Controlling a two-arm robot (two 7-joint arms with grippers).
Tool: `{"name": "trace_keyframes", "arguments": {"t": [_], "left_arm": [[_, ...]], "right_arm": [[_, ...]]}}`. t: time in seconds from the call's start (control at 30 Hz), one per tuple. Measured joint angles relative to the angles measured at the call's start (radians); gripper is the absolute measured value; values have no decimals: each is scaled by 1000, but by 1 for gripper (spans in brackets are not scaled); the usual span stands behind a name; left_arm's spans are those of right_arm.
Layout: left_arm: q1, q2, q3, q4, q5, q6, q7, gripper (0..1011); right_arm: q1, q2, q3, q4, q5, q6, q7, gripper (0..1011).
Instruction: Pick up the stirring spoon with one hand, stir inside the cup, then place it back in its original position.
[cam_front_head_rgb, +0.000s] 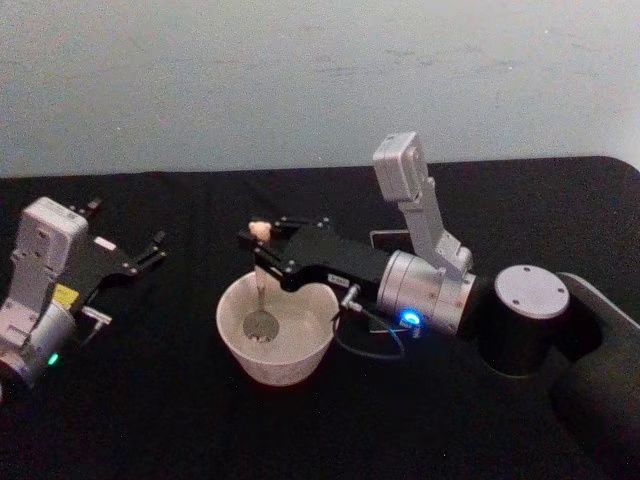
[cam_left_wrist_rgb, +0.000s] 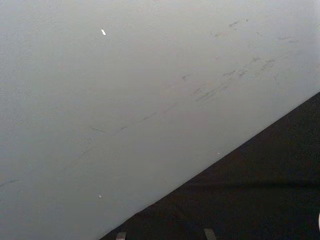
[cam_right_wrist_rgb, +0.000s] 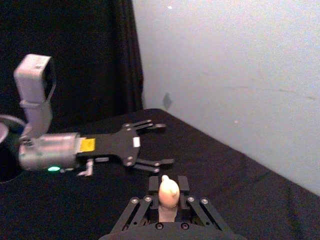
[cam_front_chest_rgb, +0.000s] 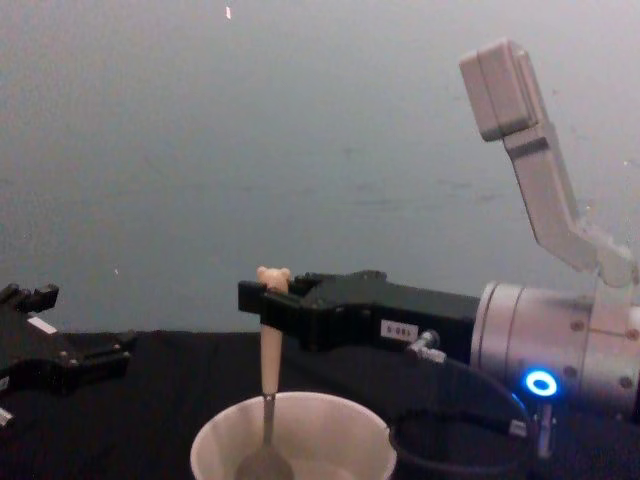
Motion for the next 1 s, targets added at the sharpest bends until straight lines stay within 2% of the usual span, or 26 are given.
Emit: {"name": "trace_keyframes", "arguments": {"t": [0.2,0.37,0.63,0.77,1.0], "left_arm": [[0,0,0,0,0,0,0,1001],[0,0,0,0,0,0,0,1001],[0,0,0,0,0,0,0,1002],[0,0,0,0,0,0,0,1002],[0,0,0,0,0,0,0,1001]], "right_arm": [[18,-7,19,36,-5,-7,-17,217],[11,10,37,30,-8,-7,-25,217],[-37,58,51,-44,-6,1,-18,217],[-67,81,55,-91,9,8,-4,217],[-85,87,64,-125,37,1,2,216]]}}
